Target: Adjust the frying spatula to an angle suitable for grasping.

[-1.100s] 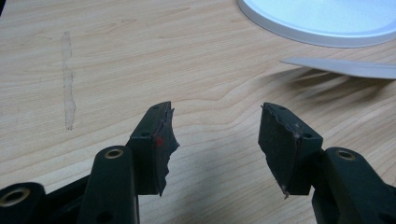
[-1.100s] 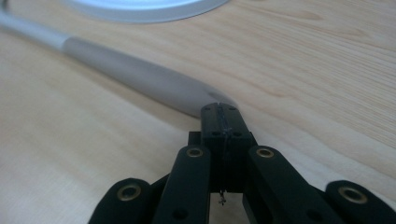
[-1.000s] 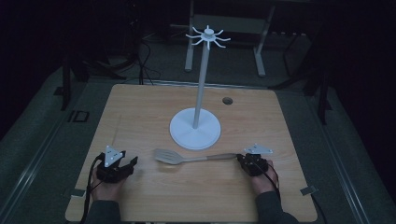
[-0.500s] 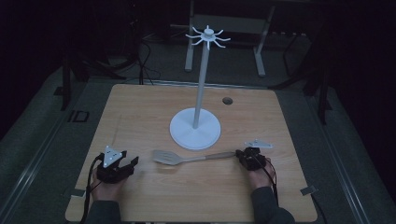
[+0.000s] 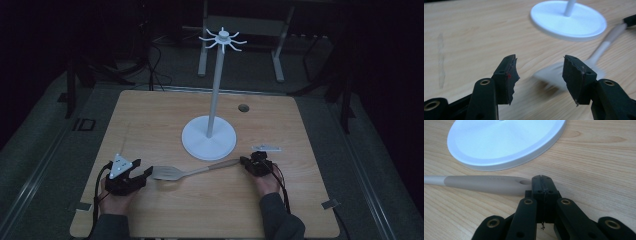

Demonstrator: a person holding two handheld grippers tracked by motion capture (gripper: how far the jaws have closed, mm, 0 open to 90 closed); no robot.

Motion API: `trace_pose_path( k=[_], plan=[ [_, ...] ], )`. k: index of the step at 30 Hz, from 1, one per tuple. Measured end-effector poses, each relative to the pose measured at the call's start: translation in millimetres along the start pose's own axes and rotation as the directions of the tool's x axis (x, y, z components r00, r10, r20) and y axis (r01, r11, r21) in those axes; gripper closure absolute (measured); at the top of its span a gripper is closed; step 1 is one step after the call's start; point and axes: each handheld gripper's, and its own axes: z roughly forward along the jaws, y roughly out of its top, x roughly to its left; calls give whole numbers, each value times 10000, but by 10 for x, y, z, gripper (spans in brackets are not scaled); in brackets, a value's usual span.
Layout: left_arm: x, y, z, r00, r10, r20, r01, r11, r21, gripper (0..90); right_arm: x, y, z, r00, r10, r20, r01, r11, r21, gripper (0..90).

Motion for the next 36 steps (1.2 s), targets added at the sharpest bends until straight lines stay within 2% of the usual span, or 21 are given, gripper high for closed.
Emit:
trace_pose_path(
  k=[5, 7, 9, 11, 12, 13, 14, 16, 20, 21, 22, 23, 24, 26, 27, 28, 29, 30, 32, 34, 36],
  plan=[
    [-91, 249, 58, 9969, 384, 690, -392, 9992, 103, 475, 1, -1, -19, 9998, -61, -180, 61, 10000, -3, 900],
    [-125, 351, 127, 9913, 608, 1164, -659, 9970, 410, 479, 10, 3, -29, 9996, -134, -243, 133, 9999, -11, 900],
    [-173, 444, 213, 9841, 965, 1491, -1089, 9910, 778, 480, 16, 8, -35, 9994, -182, -292, 182, 9998, -18, 900],
    [-221, 529, 294, 9775, 1291, 1667, -1475, 9837, 1028, 492, 18, 13, -35, 9993, -206, -299, 205, 9998, -31, 899],
    [-221, 529, 294, 9775, 1291, 1667, -1475, 9837, 1028, 498, 18, 13, -35, 9993, -206, -299, 205, 9998, -31, 899],
    [-245, 565, 335, 9733, 1399, 1817, -1617, 9805, 1115, 498, 15, 14, -37, 9994, -204, -291, 203, 9998, -41, 898],
    [-245, 565, 335, 9733, 1399, 1817, -1617, 9805, 1115, 503, 15, 14, -37, 9994, -204, -291, 203, 9998, -41, 898],
    [-345, 711, 514, 9541, 1830, 2369, -2236, 9619, 1575, 525, -13, 19, -33, 9998, -83, -152, 83, 10000, 5, 896],
    [-436, 801, 679, 9421, 2042, 2660, -2604, 9453, 1967, 534, -29, 15, -37, 9999, -88, -142, 89, 9999, 50, 890],
    [-436, 801, 679, 9421, 2042, 2660, -2604, 9453, 1967, 534, -28, 14, -40, 9998, -114, -146, 115, 9999, 52, 889],
    [-483, 841, 774, 9326, 2168, 2887, -2835, 9348, 2138, 536, -27, 14, -46, 9998, -126, -173, 126, 9999, 38, 886],
    [-483, 841, 774, 9326, 2168, 2887, -2835, 9348, 2138, 540, -28, 13, -53, 9997, -158, -175, 158, 9999, 12, 884],
    [-532, 867, 856, 9250, 2241, 3069, -3021, 9236, 2362, 548, -28, 13, -61, 9997, -168, -172, 168, 9999, 1, 881],
    [-569, 883, 929, 9168, 2292, 3270, -3190, 9130, 2545, 563, -32, 9, -79, 9997, -186, -187, 186, 9998, -31, 874],
    [-569, 883, 929, 9168, 2292, 3270, -3190, 9130, 2545, 568, -34, 5, -91, 9996, -222, -196, 221, 9997, -58, 870],
    [-619, 888, 1016, 9098, 2303, 3452, -3330, 9016, 2762, 576, -36, 1, -105, 9995, -244, -209, 242, 9997, -76, 867],
    [-619, 888, 1016, 9098, 2303, 3452, -3330, 9016, 2762, 582, -41, -5, -121, 9994, -286, -209, 285, 9996, -87, 864],
    [-673, 891, 1099, 8985, 2409, 3670, -3591, 8843, 2986, 589, -45, -11, -137, 9993, -301, -227, 299, 9995, -90, 862],
    [-728, 889, 1184, 8882, 2488, 3862, -3805, 8695, 3150, 605, -60, -27, -174, 9990, -383, -223, 380, 9992, -122, 856],
    [-744, 887, 1209, 8878, 2481, 3877, -3816, 8677, 3186, 611, -71, -41, -206, 9988, -432, -231, 429, 9990, -146, 849],
    [-786, 885, 1305, 8875, 2434, 3912, -3847, 8588, 3384, 621, -85, -60, -247, 9986, -467, -238, 463, 9988, -164, 840]
  ],
)
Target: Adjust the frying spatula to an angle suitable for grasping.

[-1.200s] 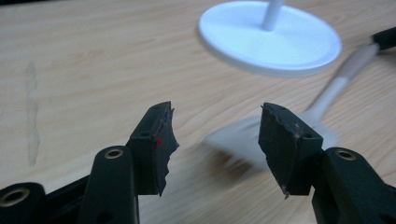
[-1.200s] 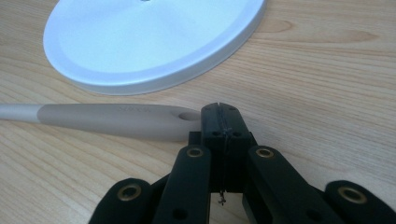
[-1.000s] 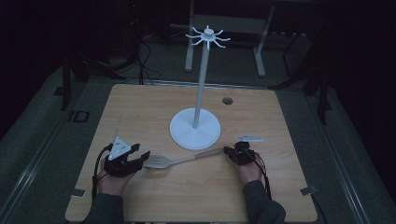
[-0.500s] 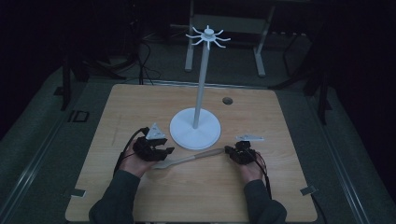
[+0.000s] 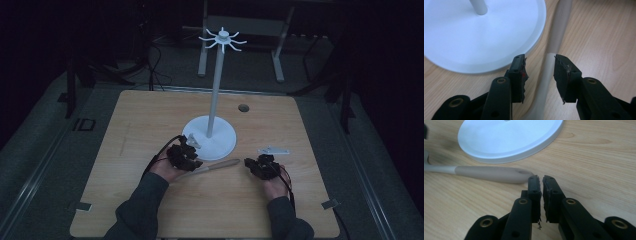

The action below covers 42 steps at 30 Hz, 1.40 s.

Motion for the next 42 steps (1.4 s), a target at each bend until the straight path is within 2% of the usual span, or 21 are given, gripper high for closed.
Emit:
trace_pose_path(
  k=[4, 6, 7, 10, 14, 20, 26, 31, 37, 38, 42],
  plan=[
    [1, 49, 68, 9999, 70, 104, -73, 9996, 266, 639, -20, -46, -71, 10000, -41, -31, 41, 10000, -71, 825],
    [-19, 99, 140, 9992, 202, 340, -224, 9976, 651, 639, -27, -76, -104, 10000, -49, -41, 48, 9999, -91, 821],
    [-19, 99, 140, 9992, 202, 340, -224, 9976, 651, 640, -27, -76, -104, 10000, -49, -41, 48, 9999, -91, 821],
    [-47, 138, 200, 9978, 450, 483, -496, 9939, 986, 648, -46, -126, -153, 10000, 3, -31, -3, 9999, -132, 818],
    [-71, 151, 273, 9971, 601, 466, -659, 9887, 1346, 666, -91, -195, -226, 9999, 149, -33, -150, 9996, -237, 813],
    [-84, 151, 341, 9954, 764, 577, -849, 9828, 1642, 693, -125, -222, -261, 9995, 316, -19, -316, 9989, -343, 809],
    [-110, 150, 366, 9935, 1017, 518, -1098, 9760, 1883, 744, -115, -230, -259, 9997, 241, -9, -242, 9991, -341, 808],
    [-125, 158, 367, 9935, 1048, 452, -1117, 9747, 1937, 758, -118, -244, -249, 9996, 273, 10, -273, 9992, -285, 808],
    [-169, 199, 392, 9900, 1345, 428, -1406, 9666, 2143, 746, -121, -254, -235, 9997, 260, 24, -259, 9994, -223, 804],
    [-195, 230, 436, 9882, 1431, 546, -1518, 9622, 2263, 737, -118, -259, -226, 9998, 213, 59, -212, 9996, -202, 801],
    [-228, 297, 494, 9831, 1738, 574, -1828, 9470, 2642, 727, -119, -266, -227, 9997, 232, 51, -231, 9996, -189, 801]
  ],
)
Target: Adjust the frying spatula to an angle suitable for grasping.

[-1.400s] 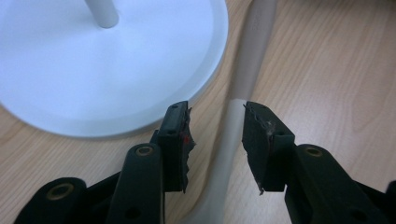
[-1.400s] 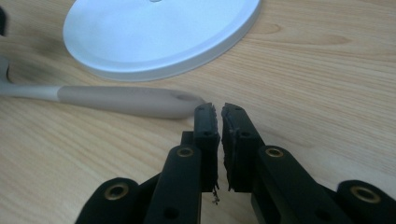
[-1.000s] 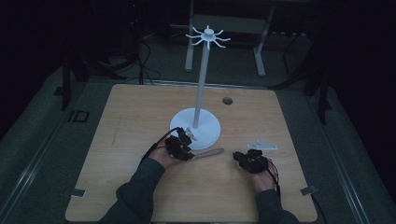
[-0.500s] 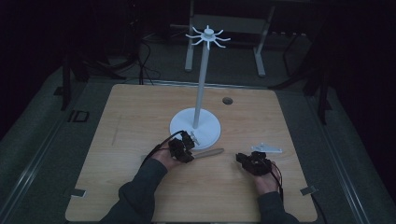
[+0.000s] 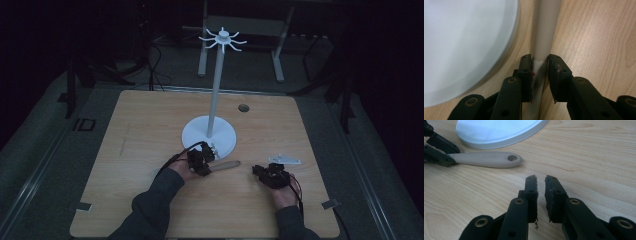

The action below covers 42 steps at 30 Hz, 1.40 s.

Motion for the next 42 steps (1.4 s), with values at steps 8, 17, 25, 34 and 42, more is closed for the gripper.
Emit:
trace_pose_path(
  k=[8, 17, 25, 34, 42],
  plan=[
    [28, 117, 25, 9996, 238, 131, -245, 9981, 560, 728, -6, -6, 7, 10000, 0, -24, 0, 10000, 44, 799],
    [66, 172, 43, 9982, 361, 470, -392, 9969, 677, 743, 10, -10, 24, 10000, -14, -93, 14, 10000, 95, 794],
    [25, 124, 15, 9995, 328, -41, -327, 9992, 236, 748, 48, 23, 55, 9978, 266, -605, -266, 9996, 3, 748],
    [-8, 62, -210, 9987, 197, -470, -231, 9971, -720, 749, 169, 173, 74, 9947, 257, -999, -301, 9986, -429, 652],
    [-14, -22, -503, 9950, -483, -877, 273, 9738, -2256, 749, 179, 175, 42, 9944, 333, -1007, -391, 9977, -560, 638]
  ],
)
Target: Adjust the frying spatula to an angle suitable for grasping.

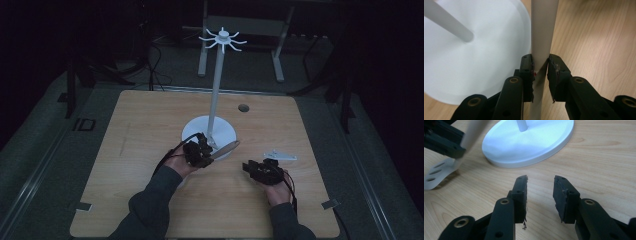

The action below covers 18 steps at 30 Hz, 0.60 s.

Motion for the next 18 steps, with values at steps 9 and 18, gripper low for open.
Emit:
trace_pose_path(
  k=[9, 18],
  plan=[
    [15, -15, -264, 9940, -628, -899, 496, 9887, -1413, 748, 22, 3, -22, 9996, -252, 92, 252, 9997, -43, 637],
    [8, -76, -473, 9806, -1358, -1412, 915, 9548, -2829, 748, 52, 15, -21, 9995, -314, 53, 315, 9995, -49, 637]
  ],
)
